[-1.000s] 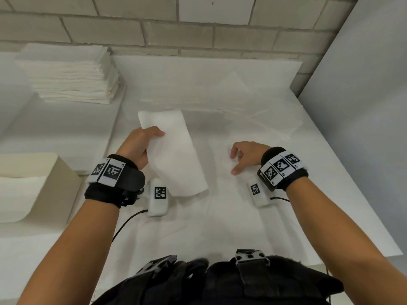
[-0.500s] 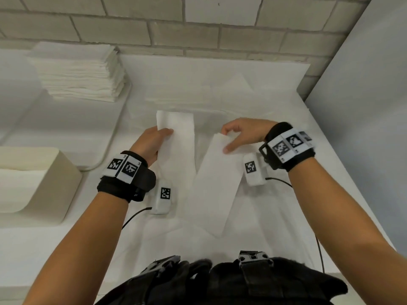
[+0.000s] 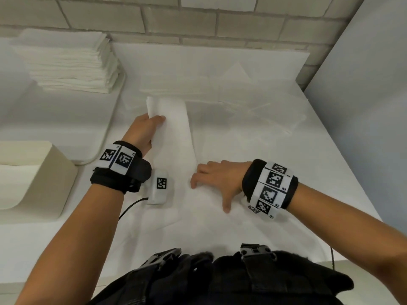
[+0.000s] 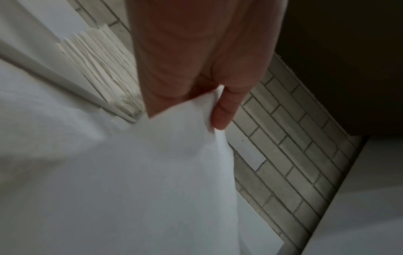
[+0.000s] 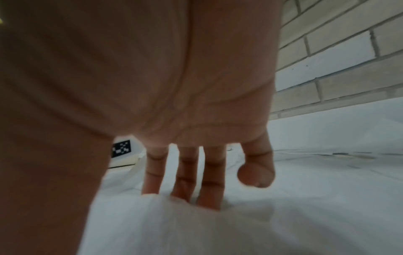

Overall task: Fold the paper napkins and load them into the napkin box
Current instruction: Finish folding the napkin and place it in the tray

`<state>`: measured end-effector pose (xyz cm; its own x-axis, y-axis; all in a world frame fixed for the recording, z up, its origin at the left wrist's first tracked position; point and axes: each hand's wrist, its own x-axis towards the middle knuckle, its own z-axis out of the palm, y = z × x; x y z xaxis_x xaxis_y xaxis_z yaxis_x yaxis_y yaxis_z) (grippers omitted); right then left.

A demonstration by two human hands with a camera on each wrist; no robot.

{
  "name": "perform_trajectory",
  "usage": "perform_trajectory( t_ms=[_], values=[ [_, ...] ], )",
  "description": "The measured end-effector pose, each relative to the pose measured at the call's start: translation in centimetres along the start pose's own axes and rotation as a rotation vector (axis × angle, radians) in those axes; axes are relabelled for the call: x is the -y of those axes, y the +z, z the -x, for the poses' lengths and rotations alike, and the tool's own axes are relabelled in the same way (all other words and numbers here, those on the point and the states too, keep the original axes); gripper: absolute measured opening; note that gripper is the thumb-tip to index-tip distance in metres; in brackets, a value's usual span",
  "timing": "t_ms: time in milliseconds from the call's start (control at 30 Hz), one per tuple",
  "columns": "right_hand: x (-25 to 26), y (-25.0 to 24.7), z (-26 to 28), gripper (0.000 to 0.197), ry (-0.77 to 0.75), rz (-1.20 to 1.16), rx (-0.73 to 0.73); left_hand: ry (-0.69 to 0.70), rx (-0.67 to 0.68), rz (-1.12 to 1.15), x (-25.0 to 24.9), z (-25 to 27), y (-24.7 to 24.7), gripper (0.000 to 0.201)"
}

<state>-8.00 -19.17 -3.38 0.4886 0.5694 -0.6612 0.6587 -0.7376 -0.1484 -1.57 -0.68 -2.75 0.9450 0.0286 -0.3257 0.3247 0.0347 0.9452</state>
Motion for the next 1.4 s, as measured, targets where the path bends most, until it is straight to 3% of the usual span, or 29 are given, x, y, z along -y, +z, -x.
perform_trajectory(
  t_ms=[133,267,433,567,667,733,867,1000,1067,1133,1267,1400],
  values=[
    [0.2,-0.3,-0.3,0.072,0.147,0.010,0.086,0.036,-0.050,0.018,-0.4,-0.1,-1.1,0.019],
    [-0.6,-0.4,-0.8,0.031,0.126,-0.070,0.076,0.083,-0.068,0.067,-1.0,0.2,-1.9,0.013],
    [-2.5,-3.3,0.0,0.024,0.092,-0.540,-0.129,0.080,-0.050,0.096,-0.7,0.3,-2.0,0.015],
    [-4.2,-5.7,1.1,0.043,0.112,-0.872,-0.410,0.039,-0.038,0.136,-0.2,0.0,-2.0,0.016],
    [-3.8,-7.2,1.7,0.026,-0.053,-1.379,-0.689,0.007,0.025,0.189,-0.2,0.1,-1.5,0.019],
    [-3.2,-7.9,0.9,0.022,-0.093,-1.561,-0.778,-0.009,0.122,0.219,-0.5,0.5,-0.7,0.025],
    [-1.7,-8.7,-1.8,0.033,0.058,-1.401,-0.831,0.022,0.259,0.268,-1.0,1.0,0.4,0.039],
    [-1.0,-8.8,-3.2,0.030,0.145,-1.301,-0.899,0.029,0.198,0.326,-1.1,0.8,0.0,0.049],
    [-0.7,-9.0,-3.7,0.036,0.179,-1.270,-0.952,0.050,0.232,0.320,-1.0,0.8,-0.2,0.056],
    [-0.2,-9.3,-4.0,0.037,0.191,-1.225,-0.996,0.084,0.251,0.236,-1.0,1.0,-0.1,0.053],
    [0.3,-9.3,-4.5,0.047,0.171,-1.172,-1.028,0.113,0.156,0.178,-0.8,0.8,-0.7,0.035],
    [-0.5,-8.6,-4.2,0.022,0.171,-1.374,-1.055,0.075,0.163,0.200,-0.8,0.2,-2.0,0.038]
  ],
)
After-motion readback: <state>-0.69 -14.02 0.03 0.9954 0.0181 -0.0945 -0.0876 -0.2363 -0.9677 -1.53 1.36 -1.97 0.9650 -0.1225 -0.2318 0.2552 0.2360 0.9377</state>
